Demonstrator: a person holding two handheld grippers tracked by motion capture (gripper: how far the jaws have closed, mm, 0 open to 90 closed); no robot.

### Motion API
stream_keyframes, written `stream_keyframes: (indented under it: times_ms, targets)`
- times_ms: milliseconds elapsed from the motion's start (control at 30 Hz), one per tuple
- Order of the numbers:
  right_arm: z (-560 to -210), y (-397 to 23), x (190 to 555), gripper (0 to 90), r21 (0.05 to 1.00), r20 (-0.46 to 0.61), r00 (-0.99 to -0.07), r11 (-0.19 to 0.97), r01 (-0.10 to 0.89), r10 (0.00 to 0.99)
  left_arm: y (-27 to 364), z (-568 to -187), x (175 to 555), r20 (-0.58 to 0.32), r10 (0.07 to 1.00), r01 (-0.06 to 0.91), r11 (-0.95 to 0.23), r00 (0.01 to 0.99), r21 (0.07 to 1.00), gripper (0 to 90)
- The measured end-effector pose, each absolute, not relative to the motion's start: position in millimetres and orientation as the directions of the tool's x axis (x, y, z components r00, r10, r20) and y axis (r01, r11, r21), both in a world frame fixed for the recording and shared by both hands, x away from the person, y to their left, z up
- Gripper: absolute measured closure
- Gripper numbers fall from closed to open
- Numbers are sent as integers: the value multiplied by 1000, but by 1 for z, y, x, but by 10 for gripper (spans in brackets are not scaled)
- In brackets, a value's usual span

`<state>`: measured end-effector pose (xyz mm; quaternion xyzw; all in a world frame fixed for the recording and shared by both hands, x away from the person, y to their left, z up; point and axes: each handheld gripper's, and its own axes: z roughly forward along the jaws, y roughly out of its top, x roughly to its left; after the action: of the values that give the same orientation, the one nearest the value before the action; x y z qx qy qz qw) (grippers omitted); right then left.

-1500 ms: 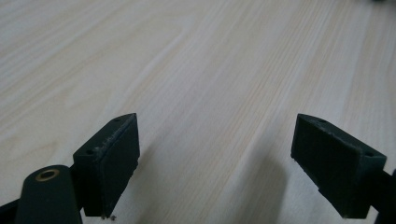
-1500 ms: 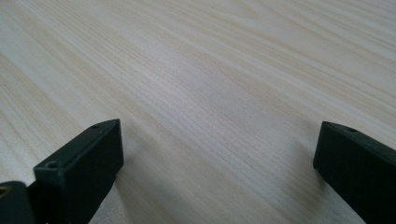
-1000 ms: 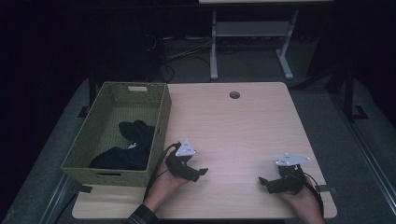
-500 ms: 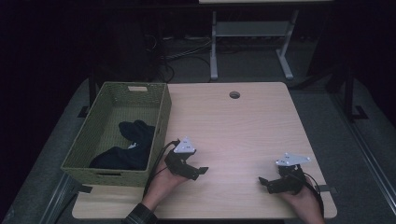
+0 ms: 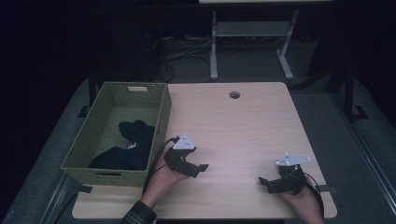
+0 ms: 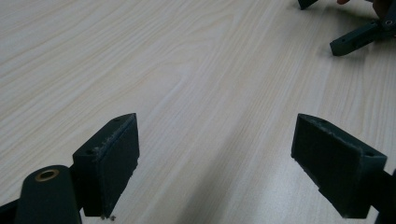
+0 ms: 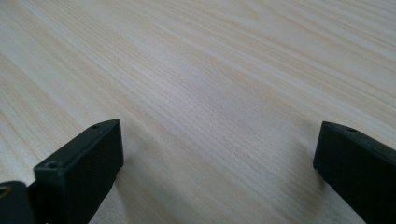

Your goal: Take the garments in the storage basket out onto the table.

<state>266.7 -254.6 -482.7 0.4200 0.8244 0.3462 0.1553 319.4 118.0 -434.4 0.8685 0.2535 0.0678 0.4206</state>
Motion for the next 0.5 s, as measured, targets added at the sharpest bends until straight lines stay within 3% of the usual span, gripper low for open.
stream_keyframes:
  times_ms: [500]
  targets:
    - [-483, -255, 267, 13, 701, 34, -599, 407, 585, 800, 118, -417, 322, -85, 502, 376, -514, 861, 771, 150]
